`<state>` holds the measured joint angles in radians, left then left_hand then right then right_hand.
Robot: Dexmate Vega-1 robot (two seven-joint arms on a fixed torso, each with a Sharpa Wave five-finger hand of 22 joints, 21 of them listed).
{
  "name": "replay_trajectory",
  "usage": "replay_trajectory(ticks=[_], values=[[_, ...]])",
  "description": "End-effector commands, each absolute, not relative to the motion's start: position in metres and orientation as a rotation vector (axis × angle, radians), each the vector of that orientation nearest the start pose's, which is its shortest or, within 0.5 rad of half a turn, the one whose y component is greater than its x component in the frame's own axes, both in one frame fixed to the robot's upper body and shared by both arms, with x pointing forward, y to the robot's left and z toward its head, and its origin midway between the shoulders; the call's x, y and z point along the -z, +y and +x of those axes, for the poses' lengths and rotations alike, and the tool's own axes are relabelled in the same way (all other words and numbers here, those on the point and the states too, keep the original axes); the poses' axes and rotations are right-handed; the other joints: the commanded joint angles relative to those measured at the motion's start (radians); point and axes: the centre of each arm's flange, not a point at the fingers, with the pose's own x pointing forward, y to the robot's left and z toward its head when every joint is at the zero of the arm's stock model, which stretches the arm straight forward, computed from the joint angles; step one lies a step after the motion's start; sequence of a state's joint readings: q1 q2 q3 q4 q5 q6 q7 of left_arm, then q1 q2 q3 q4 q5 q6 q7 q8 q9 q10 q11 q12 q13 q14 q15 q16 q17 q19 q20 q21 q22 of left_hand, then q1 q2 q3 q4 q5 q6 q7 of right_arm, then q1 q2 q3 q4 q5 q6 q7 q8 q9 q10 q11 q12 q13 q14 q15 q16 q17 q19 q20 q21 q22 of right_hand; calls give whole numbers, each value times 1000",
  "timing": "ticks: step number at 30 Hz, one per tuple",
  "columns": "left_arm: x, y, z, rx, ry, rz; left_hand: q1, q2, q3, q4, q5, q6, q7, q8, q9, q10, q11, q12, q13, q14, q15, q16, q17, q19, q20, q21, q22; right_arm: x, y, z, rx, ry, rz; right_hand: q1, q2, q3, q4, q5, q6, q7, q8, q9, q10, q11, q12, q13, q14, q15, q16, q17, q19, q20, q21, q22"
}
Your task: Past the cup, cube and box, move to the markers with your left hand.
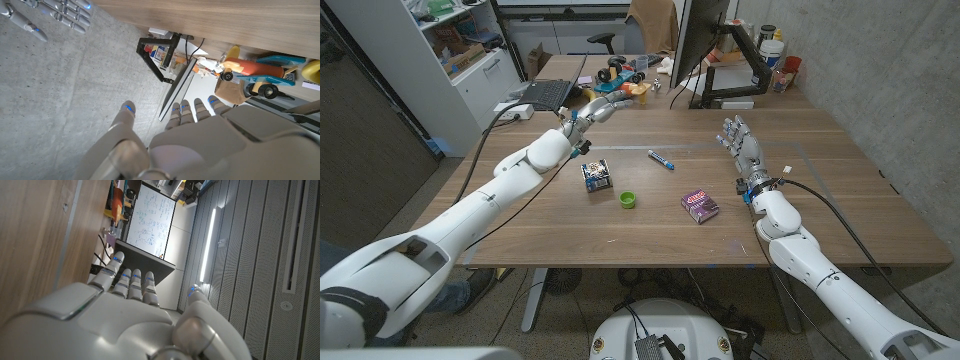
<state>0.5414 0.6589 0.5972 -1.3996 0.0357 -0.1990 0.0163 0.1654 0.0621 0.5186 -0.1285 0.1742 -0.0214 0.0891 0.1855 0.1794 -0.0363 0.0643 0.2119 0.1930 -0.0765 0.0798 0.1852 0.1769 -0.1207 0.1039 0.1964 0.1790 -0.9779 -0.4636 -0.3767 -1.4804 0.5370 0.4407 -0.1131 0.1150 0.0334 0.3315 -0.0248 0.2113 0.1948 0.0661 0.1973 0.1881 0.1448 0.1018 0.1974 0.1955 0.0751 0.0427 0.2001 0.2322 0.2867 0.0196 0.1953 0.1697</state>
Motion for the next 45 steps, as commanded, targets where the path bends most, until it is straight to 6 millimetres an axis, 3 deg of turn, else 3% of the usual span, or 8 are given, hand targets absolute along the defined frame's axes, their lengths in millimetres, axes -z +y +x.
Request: replay_trajectory(ticks=[1, 24, 45], values=[[-101, 212, 640, 176, -812, 969, 13, 5, 0, -6, 4, 3, -1, 5, 1, -2, 4, 1, 3, -2, 1, 2, 3, -1, 8, 1, 2, 35, -242, 600, -190, -769, 79, 2, 6, -3, 0, -4, 9, -3, 0, 3, 7, 2, 4, 1, 10, 1, 6, 1, 2, 7, -3, 2], [-101, 187, 633, 149, -844, 1137, 32, 14, 9, -13, 4, -1, -5, 4, 2, 0, -1, 2, 4, -3, 3, 2, 4, 2, 14, 3, 2, 37, -242, 600, -195, -774, 87, 0, 7, -5, -1, -4, 11, -5, 1, 3, 8, 1, 4, 1, 10, 3, 6, -2, 1, 8, -3, 2], [-97, 168, 651, 144, -781, 1279, 46, 17, 13, -19, 3, 3, -7, 6, 2, 6, -5, 4, 5, 4, 1, 5, 4, 6, 19, 4, 3, 39, -245, 598, -191, -781, 90, 0, 8, -6, -3, -5, 12, -6, 1, 3, 10, 1, 4, 1, 10, 4, 6, -5, -1, 9, -3, 2]])
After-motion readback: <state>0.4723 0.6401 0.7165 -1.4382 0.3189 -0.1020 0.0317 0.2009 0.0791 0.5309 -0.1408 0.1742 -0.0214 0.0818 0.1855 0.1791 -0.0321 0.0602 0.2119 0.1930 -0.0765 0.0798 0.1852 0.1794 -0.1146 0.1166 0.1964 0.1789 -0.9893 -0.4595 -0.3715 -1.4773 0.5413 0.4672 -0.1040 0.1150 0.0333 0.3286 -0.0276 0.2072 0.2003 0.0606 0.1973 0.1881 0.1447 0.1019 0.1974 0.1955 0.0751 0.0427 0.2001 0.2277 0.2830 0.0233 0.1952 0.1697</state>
